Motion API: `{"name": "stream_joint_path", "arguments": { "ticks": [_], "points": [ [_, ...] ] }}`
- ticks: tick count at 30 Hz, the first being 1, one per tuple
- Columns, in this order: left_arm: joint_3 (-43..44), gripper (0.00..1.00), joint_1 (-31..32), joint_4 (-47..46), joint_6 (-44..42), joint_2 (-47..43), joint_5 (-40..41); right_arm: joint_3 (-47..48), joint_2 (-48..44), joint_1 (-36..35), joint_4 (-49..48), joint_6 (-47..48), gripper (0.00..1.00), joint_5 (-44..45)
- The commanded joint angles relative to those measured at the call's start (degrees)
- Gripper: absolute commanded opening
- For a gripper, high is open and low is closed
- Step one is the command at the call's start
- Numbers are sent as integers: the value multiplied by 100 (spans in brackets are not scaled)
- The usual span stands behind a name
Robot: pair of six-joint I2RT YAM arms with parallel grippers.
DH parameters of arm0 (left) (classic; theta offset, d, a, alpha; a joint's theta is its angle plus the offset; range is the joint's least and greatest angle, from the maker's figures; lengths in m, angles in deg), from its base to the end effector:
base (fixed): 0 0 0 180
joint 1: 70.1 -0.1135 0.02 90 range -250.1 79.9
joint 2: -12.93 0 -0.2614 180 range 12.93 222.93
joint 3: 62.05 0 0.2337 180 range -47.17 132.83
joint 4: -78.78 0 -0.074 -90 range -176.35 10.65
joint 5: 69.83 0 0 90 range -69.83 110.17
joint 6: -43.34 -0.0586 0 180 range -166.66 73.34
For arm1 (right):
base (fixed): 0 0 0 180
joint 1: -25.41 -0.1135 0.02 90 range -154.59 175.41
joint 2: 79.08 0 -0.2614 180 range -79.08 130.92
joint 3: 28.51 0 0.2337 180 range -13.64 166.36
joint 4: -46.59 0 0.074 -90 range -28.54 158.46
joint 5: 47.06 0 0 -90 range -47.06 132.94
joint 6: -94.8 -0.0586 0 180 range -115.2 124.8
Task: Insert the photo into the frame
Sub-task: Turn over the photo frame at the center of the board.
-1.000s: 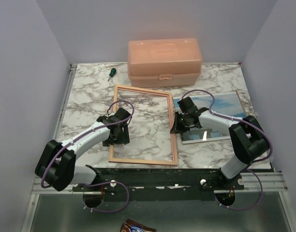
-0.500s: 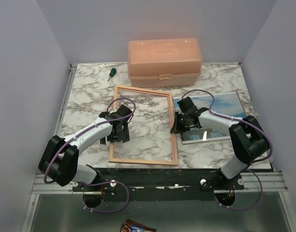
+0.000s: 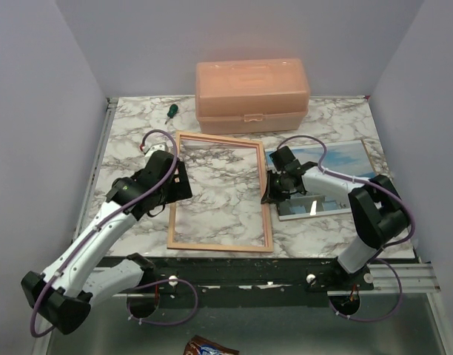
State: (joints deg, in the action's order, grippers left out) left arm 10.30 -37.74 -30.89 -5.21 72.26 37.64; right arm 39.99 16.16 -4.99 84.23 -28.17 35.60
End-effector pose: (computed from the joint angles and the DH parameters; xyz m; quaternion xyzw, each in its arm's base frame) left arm 0.1653 -0.0839 0.2817 -0.1178 0.9421 -0.0505 0.3099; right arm 0.2633 0.1632 0.1495 0.0076 0.9732 0.1693 0.1555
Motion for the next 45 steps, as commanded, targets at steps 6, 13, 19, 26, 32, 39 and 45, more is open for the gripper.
{"name": "stream_joint_path", "arguments": {
  "ticks": [6, 13, 19, 26, 32, 39, 45],
  "points": [
    [136, 91, 7, -648, -274, -1116, -1316, 422, 298, -200, 193, -227, 0, 59],
    [-212, 91, 7, -999, -134, -1180, -1739, 619, 506, -352, 159, -344, 1, 81],
    [-497, 92, 16, -1177, -52, -1143, -2046, 793, 611, -449, 223, -412, 10, 102],
    [-649, 92, 8, -1256, -38, -1134, -2091, 781, 579, -476, 255, -469, 18, 140],
    [-753, 92, 10, -1339, -49, -1071, -2151, 747, 541, -481, 316, -500, 19, 232],
    [-848, 92, 14, -1476, -36, -1005, -2271, 651, 403, -493, 400, -518, 19, 337],
    [-917, 92, 21, -1604, -8, -941, -2362, 596, 302, -519, 437, -534, 28, 417]
  ]
}}
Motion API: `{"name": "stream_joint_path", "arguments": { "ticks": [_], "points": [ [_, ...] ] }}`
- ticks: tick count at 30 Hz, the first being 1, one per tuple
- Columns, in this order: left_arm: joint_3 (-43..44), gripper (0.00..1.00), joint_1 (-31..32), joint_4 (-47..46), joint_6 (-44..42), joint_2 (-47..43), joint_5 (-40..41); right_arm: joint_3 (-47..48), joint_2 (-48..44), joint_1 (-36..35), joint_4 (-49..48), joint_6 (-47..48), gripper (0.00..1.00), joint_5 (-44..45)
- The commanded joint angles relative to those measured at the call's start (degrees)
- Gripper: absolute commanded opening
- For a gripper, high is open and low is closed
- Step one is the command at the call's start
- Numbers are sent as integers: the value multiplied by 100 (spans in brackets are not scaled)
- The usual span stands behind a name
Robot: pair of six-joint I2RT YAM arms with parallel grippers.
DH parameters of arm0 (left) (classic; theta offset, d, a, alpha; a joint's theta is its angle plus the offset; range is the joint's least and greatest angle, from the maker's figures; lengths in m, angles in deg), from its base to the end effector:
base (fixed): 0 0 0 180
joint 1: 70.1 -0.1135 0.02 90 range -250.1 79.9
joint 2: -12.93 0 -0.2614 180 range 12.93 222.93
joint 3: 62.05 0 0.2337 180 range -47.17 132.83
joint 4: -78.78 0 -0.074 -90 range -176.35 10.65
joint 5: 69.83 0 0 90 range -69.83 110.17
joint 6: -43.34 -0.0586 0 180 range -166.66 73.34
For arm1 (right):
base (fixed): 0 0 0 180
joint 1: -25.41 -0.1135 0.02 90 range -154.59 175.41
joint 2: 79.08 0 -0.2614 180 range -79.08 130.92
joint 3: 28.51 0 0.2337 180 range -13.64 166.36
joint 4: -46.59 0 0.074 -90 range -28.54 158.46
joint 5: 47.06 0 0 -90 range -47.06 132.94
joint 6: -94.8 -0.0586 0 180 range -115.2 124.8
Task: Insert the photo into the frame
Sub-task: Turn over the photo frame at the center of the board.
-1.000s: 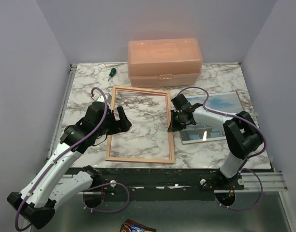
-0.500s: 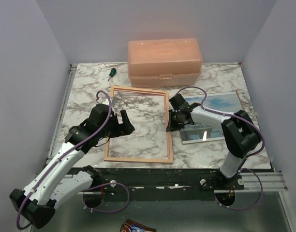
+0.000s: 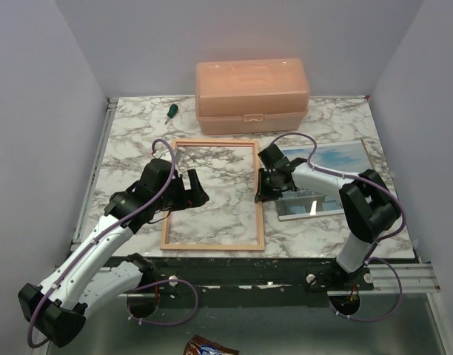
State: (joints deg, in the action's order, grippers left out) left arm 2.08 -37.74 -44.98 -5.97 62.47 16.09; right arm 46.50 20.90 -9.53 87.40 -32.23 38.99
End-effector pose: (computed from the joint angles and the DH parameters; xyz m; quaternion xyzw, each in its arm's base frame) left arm 0.1460 -0.0975 0.2832 -0.0517 0.9104 -0.2697 0.3096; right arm 0.2694 0.1932 0.1515 0.0106 0.9771 0.1505 0.1499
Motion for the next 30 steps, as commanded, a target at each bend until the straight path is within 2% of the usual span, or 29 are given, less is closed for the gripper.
{"name": "stream_joint_path", "arguments": {
  "ticks": [1, 15, 27, 30],
  "points": [
    [-108, 92, 32, -203, 70, 44, -216, -46, -166, -62, 135, -122, 28, 87],
    [-231, 92, 56, -335, 79, 185, -295, -136, -253, -101, 46, -121, 28, -25],
    [-229, 92, 163, -814, 185, 531, -620, -199, -512, -101, -156, -69, 58, -127],
    [-158, 92, 231, -921, 211, 680, -703, -200, -432, -96, -267, -76, 62, -238]
  ]
}}
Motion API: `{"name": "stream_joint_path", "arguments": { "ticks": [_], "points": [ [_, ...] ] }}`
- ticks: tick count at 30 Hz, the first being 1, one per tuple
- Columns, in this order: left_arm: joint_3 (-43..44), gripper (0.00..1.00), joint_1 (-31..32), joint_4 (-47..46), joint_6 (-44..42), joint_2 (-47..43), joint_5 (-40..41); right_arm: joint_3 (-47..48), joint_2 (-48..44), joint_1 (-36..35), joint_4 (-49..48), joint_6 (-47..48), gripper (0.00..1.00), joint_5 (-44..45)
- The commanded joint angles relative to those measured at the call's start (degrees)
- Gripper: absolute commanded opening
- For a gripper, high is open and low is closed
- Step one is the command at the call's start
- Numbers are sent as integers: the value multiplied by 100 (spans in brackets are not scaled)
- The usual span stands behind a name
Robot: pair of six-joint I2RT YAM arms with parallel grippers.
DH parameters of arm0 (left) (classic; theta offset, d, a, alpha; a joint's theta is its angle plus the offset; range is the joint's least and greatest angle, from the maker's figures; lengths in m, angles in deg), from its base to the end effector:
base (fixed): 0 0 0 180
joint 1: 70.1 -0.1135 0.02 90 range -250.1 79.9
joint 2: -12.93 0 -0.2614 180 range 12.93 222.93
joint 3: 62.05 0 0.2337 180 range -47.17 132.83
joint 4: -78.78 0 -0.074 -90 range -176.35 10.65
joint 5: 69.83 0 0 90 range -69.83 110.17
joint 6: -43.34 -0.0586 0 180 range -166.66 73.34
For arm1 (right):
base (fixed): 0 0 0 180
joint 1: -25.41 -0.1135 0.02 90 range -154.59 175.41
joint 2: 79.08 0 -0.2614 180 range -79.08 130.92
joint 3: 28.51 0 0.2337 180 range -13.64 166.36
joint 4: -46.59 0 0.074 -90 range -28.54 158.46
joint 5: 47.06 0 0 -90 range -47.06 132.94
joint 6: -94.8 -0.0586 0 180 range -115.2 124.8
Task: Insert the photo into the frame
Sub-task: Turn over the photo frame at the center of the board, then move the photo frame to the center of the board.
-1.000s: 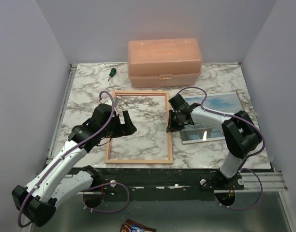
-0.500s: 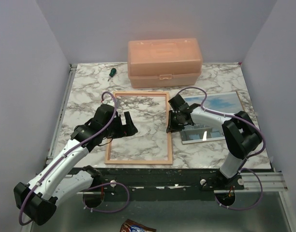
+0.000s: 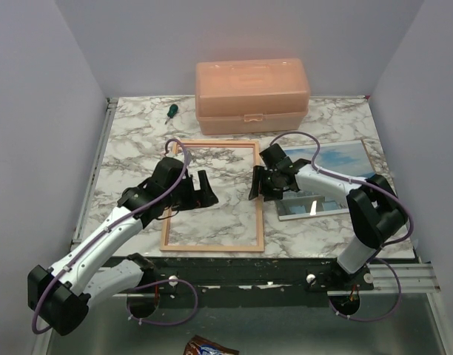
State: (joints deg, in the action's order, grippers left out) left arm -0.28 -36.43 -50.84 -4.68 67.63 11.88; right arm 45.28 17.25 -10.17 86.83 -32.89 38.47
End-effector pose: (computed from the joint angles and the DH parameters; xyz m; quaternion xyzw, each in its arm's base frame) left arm 0.1592 -0.1162 0.2651 -0.0378 0.9154 -0.2948 0.2715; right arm 0.2619 0.1930 0.1660 0.0087 0.9712 0.1707 0.1661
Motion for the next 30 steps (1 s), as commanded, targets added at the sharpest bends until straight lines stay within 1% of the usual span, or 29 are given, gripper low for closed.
{"name": "stream_joint_path", "arguments": {
  "ticks": [1, 4, 8, 11, 15, 21, 25, 30],
  "points": [
    [106, 92, 132, -366, 86, 205, -304, -74, -24, -37, -260, -12, 64, -238],
    [186, 92, 228, -421, 117, 327, -299, 24, 167, -38, -322, -4, 67, -309],
    [224, 92, 350, -475, 147, 427, -287, 219, 397, -38, -379, 31, 68, -451],
    [208, 92, 418, -539, 193, 454, -294, 311, 442, -37, -432, 64, 68, -576],
    [197, 92, 470, -674, 229, 497, -360, 344, 450, -39, -472, 119, 72, -724],
    [150, 92, 496, -1040, 324, 606, -610, 93, 44, -29, -454, 83, 83, -484],
    [92, 92, 532, -1563, 504, 764, -958, -94, -222, 126, -418, 99, 86, -567],
    [198, 91, 713, -2137, 740, 1156, -1214, -356, -678, 724, -363, 203, 86, -825]
  ]
}}
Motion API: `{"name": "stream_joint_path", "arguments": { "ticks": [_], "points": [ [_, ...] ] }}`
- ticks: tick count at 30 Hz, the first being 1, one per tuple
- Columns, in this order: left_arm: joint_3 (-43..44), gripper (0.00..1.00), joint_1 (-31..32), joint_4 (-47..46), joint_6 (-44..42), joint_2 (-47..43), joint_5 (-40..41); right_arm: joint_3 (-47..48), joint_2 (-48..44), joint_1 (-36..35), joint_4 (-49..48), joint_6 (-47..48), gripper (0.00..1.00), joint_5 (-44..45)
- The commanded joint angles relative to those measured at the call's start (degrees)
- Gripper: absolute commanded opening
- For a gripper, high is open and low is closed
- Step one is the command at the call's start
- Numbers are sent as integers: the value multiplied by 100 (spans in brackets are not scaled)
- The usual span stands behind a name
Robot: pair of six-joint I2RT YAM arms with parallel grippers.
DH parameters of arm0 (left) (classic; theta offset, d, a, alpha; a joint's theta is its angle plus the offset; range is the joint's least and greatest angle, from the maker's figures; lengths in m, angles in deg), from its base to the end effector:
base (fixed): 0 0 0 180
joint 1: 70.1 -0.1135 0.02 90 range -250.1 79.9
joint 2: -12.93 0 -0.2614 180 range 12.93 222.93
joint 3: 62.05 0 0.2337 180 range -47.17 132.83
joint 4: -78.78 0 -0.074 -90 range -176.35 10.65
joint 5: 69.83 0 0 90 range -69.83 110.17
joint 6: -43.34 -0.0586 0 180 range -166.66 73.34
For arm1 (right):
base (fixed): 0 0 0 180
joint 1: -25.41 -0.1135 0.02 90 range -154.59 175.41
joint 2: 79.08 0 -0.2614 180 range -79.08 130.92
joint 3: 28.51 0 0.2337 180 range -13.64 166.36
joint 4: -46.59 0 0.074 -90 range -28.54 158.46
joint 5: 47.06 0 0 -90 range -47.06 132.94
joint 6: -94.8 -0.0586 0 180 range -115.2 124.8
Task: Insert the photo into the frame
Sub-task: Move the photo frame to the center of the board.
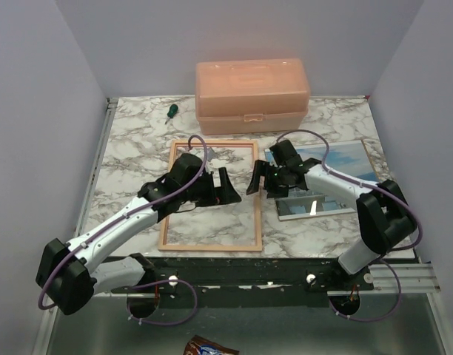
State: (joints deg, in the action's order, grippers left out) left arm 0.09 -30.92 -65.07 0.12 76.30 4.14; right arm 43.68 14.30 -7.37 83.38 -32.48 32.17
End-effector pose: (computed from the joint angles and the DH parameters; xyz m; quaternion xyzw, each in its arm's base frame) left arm 0.1758 -0.1642 0.2630 0.0028 0.8898 -0.3907 0.2359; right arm 0.2657 0.1841 0.1784 0.0117 0.9572 0.2315 0.1731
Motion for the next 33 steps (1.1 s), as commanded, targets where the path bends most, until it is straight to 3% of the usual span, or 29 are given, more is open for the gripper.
{"name": "stream_joint_path", "arguments": {
  "ticks": [1, 6, 13, 21, 33],
  "points": [
    [209, 91, 209, -799, 293, 386, -482, -223, -444, 597, 24, 208, 86, -254],
    [600, 90, 538, -1056, 434, 1080, -540, -408, -646, 1574, 296, 428, 85, -336],
    [1120, 81, 846, -1410, 826, 2122, -630, -510, -423, 2341, 708, 584, 85, 408],
    [1600, 73, 1048, -1581, 1069, 2932, -613, -636, -116, 2372, 678, 649, 86, 886],
    [2140, 68, 1074, -1319, 1041, 3646, -252, -1271, -83, 2311, 247, 579, 85, 66]
  ]
}}
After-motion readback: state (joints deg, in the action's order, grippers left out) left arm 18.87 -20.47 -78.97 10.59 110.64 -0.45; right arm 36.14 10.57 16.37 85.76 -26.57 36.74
